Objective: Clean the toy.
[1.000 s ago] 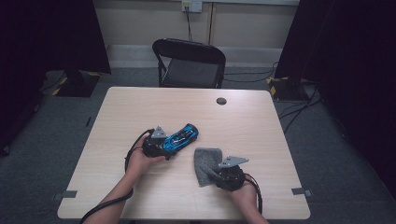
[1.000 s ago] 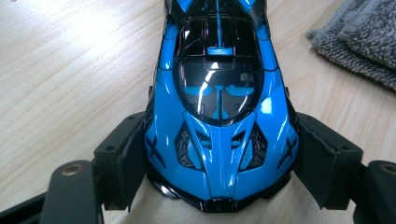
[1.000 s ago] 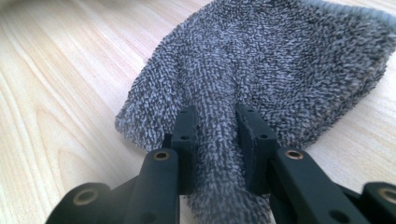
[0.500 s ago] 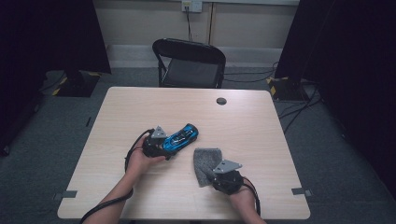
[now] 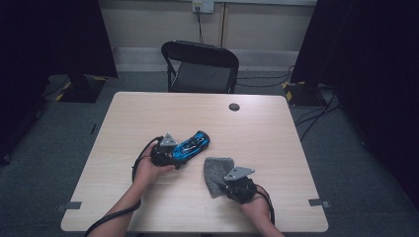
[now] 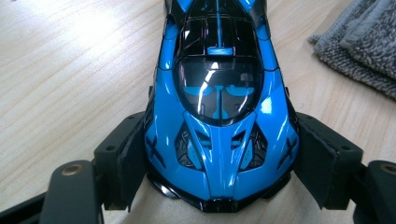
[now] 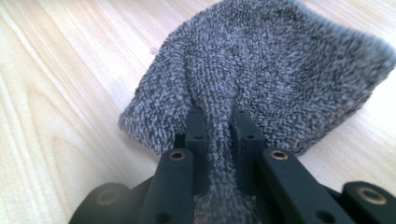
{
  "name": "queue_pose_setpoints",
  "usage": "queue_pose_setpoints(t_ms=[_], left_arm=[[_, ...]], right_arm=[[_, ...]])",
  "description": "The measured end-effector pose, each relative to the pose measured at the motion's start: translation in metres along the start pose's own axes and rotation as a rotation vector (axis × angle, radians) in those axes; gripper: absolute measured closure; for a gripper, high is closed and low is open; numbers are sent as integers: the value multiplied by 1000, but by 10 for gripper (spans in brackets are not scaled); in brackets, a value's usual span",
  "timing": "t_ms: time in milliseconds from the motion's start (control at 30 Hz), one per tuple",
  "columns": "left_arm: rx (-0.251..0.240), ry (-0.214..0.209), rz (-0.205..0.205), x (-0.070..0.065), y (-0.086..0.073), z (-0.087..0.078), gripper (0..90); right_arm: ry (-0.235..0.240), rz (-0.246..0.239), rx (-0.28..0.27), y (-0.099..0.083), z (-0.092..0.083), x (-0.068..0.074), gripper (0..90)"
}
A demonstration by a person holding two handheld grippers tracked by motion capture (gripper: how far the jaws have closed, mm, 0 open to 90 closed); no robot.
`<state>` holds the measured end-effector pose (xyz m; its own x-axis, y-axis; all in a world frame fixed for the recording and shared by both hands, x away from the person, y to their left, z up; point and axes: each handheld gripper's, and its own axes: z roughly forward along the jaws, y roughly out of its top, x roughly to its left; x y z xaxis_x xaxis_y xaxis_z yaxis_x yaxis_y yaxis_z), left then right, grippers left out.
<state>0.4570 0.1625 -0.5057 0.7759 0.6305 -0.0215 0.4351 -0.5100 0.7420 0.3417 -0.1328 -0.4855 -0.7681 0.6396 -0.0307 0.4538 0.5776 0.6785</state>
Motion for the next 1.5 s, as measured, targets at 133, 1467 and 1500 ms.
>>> queue_pose_setpoints(t_ms=[133,1467,1500], left_arm=[[0,0,0,0,0,0,250],[-5,10,1,0,0,0,249],[1,9,9,1,0,0,250]], right_arm=[[18,-4,-28,10,-8,-5,801],[23,-176,45,111,59,-27,796],[20,-167,47,111,58,-31,796]])
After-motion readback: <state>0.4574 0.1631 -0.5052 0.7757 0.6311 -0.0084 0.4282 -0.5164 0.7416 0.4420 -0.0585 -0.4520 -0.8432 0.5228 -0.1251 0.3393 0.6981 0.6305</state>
